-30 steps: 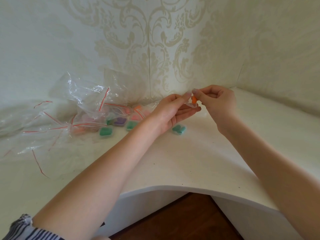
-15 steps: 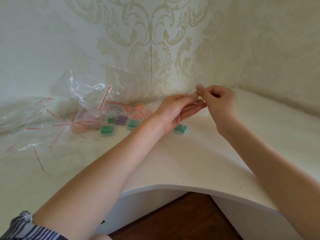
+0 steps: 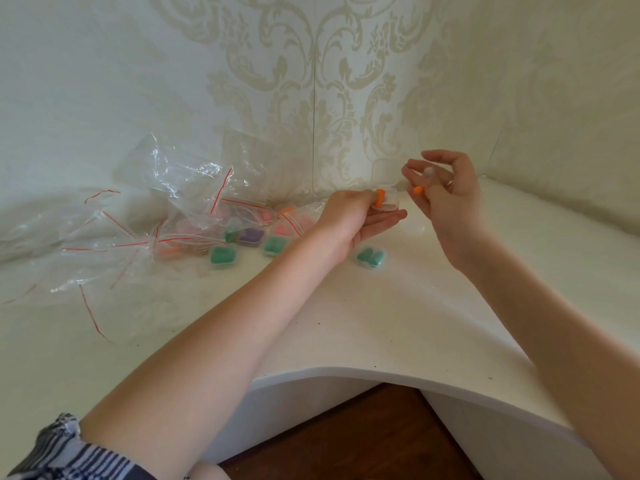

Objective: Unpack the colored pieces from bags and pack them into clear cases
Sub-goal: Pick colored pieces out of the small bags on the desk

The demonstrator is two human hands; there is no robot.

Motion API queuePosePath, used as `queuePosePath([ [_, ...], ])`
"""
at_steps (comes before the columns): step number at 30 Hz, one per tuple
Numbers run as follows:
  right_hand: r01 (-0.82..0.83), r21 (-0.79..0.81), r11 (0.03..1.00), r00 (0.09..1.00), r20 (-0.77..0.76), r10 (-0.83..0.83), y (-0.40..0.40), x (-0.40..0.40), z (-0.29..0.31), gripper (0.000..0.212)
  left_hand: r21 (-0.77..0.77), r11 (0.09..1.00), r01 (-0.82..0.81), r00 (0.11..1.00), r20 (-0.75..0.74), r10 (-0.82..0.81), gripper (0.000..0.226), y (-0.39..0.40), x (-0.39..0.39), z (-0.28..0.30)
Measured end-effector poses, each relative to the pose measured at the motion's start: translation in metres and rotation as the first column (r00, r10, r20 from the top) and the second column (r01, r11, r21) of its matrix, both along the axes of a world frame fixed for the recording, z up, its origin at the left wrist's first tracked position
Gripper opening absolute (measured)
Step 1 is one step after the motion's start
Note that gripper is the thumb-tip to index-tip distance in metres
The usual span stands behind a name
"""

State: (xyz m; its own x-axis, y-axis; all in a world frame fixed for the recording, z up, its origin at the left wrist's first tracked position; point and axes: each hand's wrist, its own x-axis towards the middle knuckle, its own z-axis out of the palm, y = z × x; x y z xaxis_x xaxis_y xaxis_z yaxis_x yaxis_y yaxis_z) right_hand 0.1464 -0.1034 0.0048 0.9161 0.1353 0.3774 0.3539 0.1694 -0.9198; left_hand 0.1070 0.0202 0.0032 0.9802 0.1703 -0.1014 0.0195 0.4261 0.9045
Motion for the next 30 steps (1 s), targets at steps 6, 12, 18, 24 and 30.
queuePosePath([
  [6,0.102,-0.309,0.945,0.952,0.306,-0.003,0.003,-0.004,-0.009,0.038,0.068,0.993,0.098,0.995,-0.01,-0.097,0.018,-0.007,-0.003,0.002],
  [12,0.057,-0.398,0.916,0.97,0.239,0.043,0.004,-0.008,-0.01,0.05,0.146,0.981,0.127,0.991,0.01,-0.13,0.02,-0.008,-0.007,-0.001],
  [18,0.248,-0.343,0.906,0.959,0.222,-0.178,-0.001,0.002,-0.011,0.021,0.071,0.993,0.098,0.994,0.03,-0.101,0.016,-0.007,-0.006,0.004],
  [24,0.268,-0.347,0.899,0.949,0.257,-0.184,-0.003,0.001,-0.006,0.011,0.108,0.987,0.122,0.992,0.024,-0.125,0.022,-0.008,-0.007,0.003],
  [30,0.271,-0.401,0.875,0.95,0.26,-0.175,-0.007,0.004,-0.005,0.016,0.101,0.988,0.119,0.992,0.024,-0.122,0.025,-0.008,-0.006,0.003],
])
